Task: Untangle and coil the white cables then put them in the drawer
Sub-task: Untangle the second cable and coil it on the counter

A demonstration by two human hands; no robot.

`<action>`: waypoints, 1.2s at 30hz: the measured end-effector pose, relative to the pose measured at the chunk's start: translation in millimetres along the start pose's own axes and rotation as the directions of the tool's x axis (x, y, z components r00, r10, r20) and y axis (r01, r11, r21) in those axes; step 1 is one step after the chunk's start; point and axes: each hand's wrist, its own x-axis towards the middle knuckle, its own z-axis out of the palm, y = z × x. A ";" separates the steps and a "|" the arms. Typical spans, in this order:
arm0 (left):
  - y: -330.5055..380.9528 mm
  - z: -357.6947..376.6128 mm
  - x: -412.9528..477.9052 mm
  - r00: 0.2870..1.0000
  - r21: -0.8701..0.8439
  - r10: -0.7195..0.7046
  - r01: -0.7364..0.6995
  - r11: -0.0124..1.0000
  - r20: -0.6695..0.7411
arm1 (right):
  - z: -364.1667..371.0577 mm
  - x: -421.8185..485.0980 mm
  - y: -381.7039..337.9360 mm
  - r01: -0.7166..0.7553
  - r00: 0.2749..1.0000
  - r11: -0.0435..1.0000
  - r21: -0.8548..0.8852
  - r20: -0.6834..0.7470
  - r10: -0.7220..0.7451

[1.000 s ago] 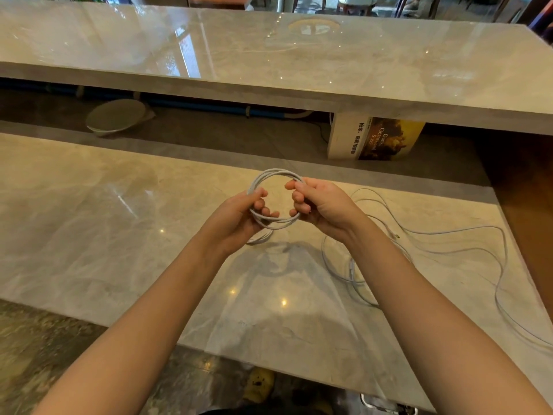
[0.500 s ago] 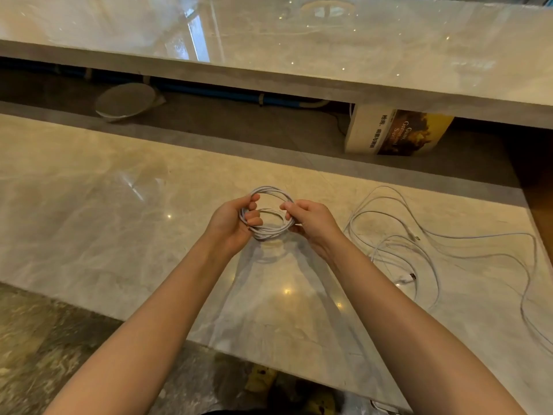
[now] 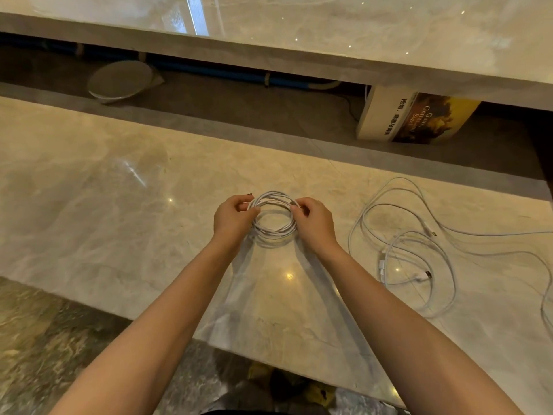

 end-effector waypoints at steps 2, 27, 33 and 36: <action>-0.9 -0.3 0.7 0.999 0.043 0.028 -0.027 0.999 -0.019 | -0.6 1.4 2.5 0.057 0.998 0.995 -0.078 -0.009 -0.058; -3.5 11.6 -4.7 0.944 0.260 0.295 -0.325 0.909 0.149 | 13.9 10.8 -5.8 -0.055 0.994 0.955 -0.290 -0.107 0.025; -5.2 6.5 -6.0 0.938 0.362 0.323 -0.348 0.865 0.130 | 20.4 12.9 -5.3 -0.005 0.994 0.964 -0.264 -0.103 -0.023; -8.5 7.5 -3.0 0.945 0.493 0.302 -0.323 0.808 0.124 | 16.5 16.1 2.0 0.044 0.997 0.965 -0.258 -0.050 -0.059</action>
